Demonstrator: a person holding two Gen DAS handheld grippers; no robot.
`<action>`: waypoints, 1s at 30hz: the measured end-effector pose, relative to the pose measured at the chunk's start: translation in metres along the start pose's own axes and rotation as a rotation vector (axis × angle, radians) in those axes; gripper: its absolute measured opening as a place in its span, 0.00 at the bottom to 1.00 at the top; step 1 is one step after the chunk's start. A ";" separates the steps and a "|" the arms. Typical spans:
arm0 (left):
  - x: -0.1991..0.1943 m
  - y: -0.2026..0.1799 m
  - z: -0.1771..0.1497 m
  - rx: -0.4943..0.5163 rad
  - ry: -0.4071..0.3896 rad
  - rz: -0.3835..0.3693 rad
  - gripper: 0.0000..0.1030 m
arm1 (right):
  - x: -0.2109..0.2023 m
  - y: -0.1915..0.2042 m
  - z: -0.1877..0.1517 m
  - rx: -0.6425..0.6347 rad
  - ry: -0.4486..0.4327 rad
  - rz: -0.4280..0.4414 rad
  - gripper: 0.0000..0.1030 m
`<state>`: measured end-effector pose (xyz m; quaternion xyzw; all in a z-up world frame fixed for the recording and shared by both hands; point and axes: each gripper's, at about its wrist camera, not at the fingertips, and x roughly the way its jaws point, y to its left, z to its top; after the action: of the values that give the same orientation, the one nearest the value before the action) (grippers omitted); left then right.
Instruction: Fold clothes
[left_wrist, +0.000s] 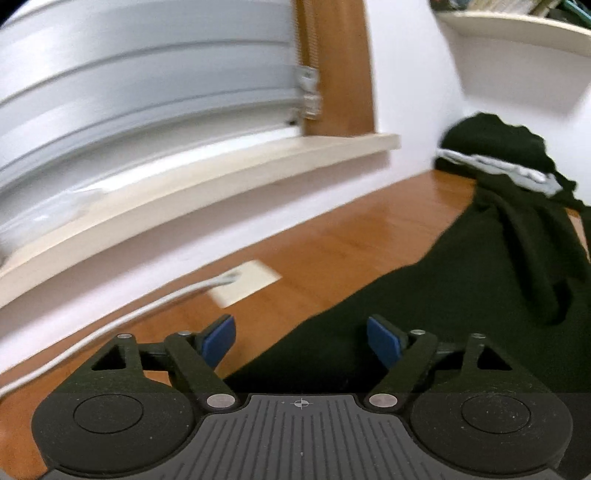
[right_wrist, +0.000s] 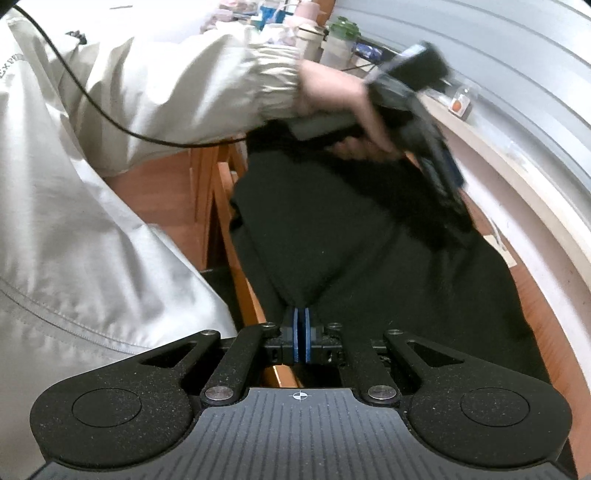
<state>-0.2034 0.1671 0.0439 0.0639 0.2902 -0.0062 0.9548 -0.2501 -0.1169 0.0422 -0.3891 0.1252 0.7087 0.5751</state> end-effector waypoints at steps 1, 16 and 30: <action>0.011 -0.005 0.004 0.018 0.019 -0.011 0.76 | 0.000 0.000 -0.001 0.005 -0.002 -0.001 0.04; 0.046 0.000 -0.003 -0.053 0.049 0.070 0.39 | -0.019 0.004 -0.005 0.053 -0.002 -0.031 0.05; 0.012 -0.021 -0.013 -0.044 -0.002 0.058 0.72 | -0.144 -0.155 -0.262 0.867 0.017 -0.778 0.26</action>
<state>-0.2018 0.1482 0.0245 0.0510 0.2872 0.0278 0.9561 0.0034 -0.3363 0.0102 -0.1415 0.2564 0.3263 0.8988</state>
